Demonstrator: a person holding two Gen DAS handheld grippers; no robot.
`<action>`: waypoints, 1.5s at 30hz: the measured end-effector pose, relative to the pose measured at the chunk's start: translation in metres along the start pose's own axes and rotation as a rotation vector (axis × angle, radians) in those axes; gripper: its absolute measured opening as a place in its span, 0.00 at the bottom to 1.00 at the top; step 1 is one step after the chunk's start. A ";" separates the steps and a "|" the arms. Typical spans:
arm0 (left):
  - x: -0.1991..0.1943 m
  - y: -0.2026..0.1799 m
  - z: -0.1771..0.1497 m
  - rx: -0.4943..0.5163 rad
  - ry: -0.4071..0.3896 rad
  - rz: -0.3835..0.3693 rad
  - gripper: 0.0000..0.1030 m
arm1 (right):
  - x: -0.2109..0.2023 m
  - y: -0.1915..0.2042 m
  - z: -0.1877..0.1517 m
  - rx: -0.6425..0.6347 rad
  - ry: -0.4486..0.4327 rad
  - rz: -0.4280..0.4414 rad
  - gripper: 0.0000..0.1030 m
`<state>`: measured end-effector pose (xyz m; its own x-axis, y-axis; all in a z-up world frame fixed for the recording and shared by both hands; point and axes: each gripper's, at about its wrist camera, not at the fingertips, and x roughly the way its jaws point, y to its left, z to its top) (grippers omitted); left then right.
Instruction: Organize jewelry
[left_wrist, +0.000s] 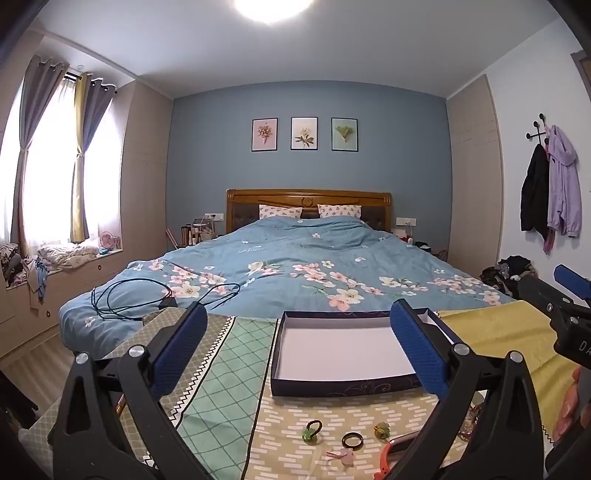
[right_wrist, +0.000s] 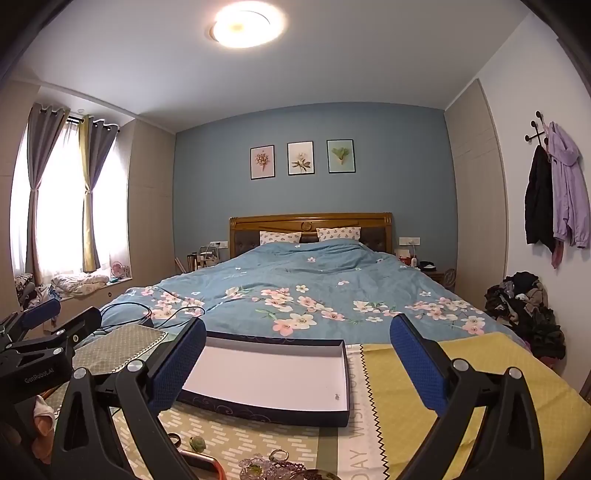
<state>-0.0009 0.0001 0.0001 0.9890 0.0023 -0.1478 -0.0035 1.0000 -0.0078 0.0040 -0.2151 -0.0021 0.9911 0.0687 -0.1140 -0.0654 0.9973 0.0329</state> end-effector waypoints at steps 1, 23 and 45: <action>0.000 0.000 0.000 0.002 0.008 0.000 0.95 | 0.001 -0.001 0.000 0.000 0.001 0.001 0.93; 0.002 0.001 0.001 0.001 -0.018 -0.007 0.95 | -0.002 -0.002 -0.003 0.010 -0.014 0.001 0.93; 0.001 0.003 0.001 -0.005 -0.022 -0.015 0.95 | -0.002 -0.004 -0.003 0.016 -0.013 0.001 0.93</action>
<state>0.0005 0.0027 0.0004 0.9920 -0.0120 -0.1260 0.0102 0.9998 -0.0146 0.0021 -0.2192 -0.0054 0.9924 0.0698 -0.1010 -0.0651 0.9967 0.0489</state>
